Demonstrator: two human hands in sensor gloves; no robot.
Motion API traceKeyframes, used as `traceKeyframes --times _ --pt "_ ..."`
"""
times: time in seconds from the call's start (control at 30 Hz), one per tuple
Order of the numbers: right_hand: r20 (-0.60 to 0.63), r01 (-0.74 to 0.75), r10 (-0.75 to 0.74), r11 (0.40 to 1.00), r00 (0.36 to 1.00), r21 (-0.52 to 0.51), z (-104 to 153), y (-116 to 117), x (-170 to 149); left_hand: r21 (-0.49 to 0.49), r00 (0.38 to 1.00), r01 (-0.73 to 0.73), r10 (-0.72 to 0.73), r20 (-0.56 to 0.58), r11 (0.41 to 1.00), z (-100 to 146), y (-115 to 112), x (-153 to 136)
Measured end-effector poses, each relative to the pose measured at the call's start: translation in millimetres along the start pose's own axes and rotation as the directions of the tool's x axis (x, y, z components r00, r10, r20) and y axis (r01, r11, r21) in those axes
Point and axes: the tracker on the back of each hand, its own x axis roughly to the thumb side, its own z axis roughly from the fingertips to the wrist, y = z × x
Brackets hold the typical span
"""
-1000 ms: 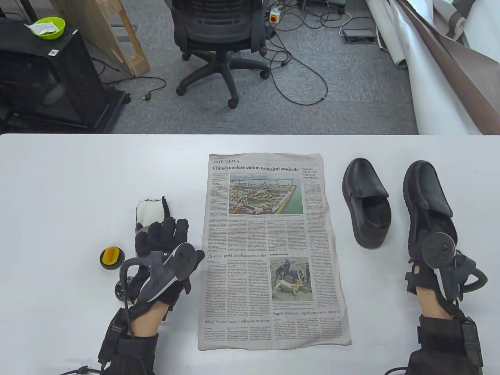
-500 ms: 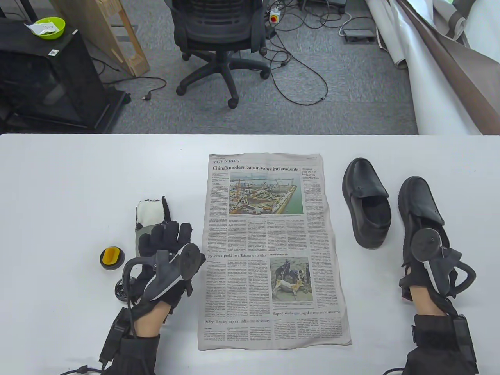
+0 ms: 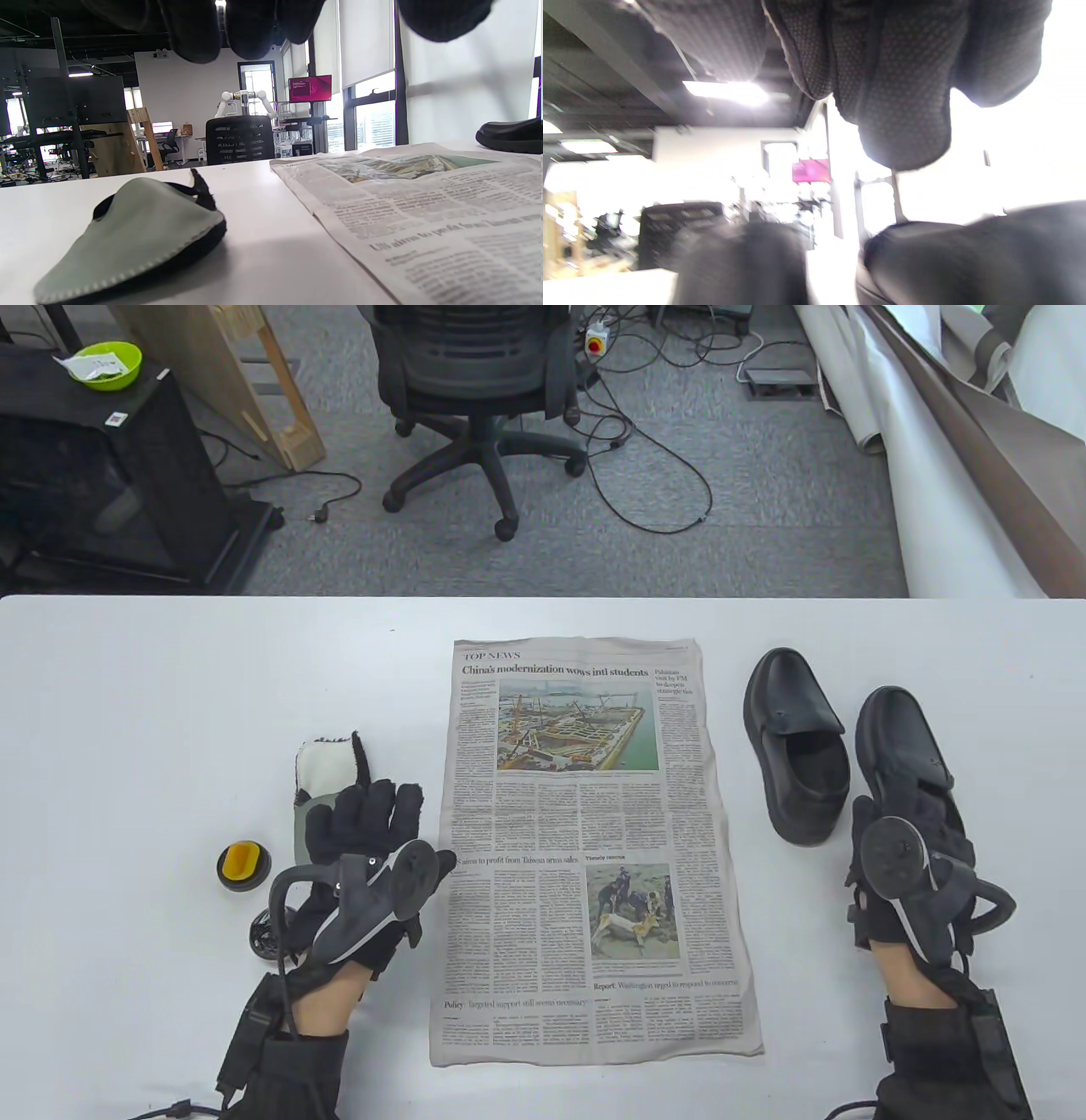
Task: Dip and apply built-in sponge shoe polish on shoes
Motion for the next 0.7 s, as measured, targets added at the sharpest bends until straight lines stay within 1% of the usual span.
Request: traceKeyframes --times 0.03,0.13,0.23,0.27,0.33,0.5,0.57,0.7 --pt "0.052 0.033 -0.033 0.999 0.998 -0.015 4 -6 9 0.006 1.000 -0.004 0.004 0.005 1.000 0 0 1" --pt "0.178 0.078 -0.071 0.996 0.981 -0.033 16 -19 34 0.013 1.000 0.000 0.000 0.020 1.000 1 0 4" --pt "0.295 0.119 -0.114 0.993 0.949 0.002 30 -23 56 0.101 1.000 0.014 -0.016 0.017 0.995 3 1 6" --pt "0.319 0.141 -0.138 0.990 0.938 0.015 34 -23 61 0.112 0.999 0.022 -0.025 0.020 0.993 3 2 6" --pt "0.352 0.153 -0.159 0.987 0.922 0.045 40 -21 69 0.099 0.999 0.041 -0.044 0.028 0.994 4 2 6" --pt "0.446 0.060 -0.110 0.990 0.888 0.126 51 -12 87 0.034 0.999 0.023 -0.024 0.044 0.999 3 0 8" --pt "0.478 0.027 -0.099 0.988 0.873 0.155 54 -8 91 -0.026 0.997 0.044 -0.042 0.060 0.999 3 -1 9" --pt "0.505 -0.017 -0.066 0.988 0.861 0.157 57 1 92 -0.062 0.996 0.052 -0.048 0.077 0.997 3 -2 10"
